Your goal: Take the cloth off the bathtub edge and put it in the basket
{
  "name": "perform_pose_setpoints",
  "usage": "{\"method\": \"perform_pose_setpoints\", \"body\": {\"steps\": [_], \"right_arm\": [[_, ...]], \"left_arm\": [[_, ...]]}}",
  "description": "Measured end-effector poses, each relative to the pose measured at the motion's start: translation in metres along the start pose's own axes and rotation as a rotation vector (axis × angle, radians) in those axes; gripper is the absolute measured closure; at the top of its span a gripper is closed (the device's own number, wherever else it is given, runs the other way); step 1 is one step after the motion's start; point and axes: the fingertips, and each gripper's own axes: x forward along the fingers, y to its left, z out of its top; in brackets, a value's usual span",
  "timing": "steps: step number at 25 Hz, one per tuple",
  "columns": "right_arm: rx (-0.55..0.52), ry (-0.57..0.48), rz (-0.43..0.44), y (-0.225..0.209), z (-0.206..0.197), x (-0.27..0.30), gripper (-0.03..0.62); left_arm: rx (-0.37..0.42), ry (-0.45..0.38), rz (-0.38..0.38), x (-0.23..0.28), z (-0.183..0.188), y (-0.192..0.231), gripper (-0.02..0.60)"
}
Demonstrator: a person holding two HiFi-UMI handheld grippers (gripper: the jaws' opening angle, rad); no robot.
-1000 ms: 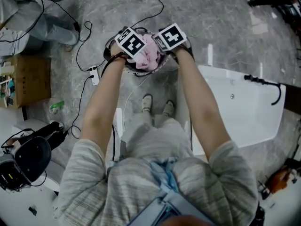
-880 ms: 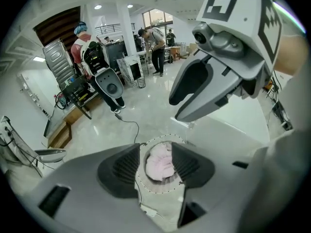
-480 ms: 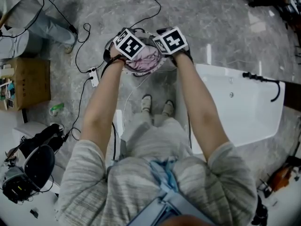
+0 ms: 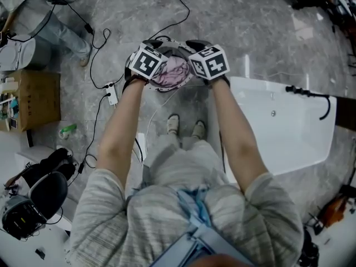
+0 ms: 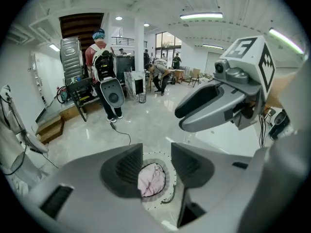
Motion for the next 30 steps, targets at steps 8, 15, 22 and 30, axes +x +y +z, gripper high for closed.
{"method": "perform_pose_setpoints", "body": {"steps": [8,15,22,30], "right_arm": [[-0.036,-0.122,0.019,0.019,-0.006,-0.039,0.513],[-0.052,-0.199,0.005,0.027,-0.012,-0.084,0.589],[-0.064,-0.290,0.010,0.033,-0.014,-0.140,0.589],[-0.029,-0.339,-0.027,0.025,-0.038,-0.194,0.589]], "left_arm": [[-0.024,-0.114,0.002,-0.017,0.019,-0.031,0.518],[0.050,-0.184,-0.021,-0.031,0.032,-0.071,0.577],[0.048,-0.276,-0.093,-0.043,0.059,-0.125,0.577],[0.089,-0.363,-0.160,-0.058,0.087,-0.181,0.577]]}}
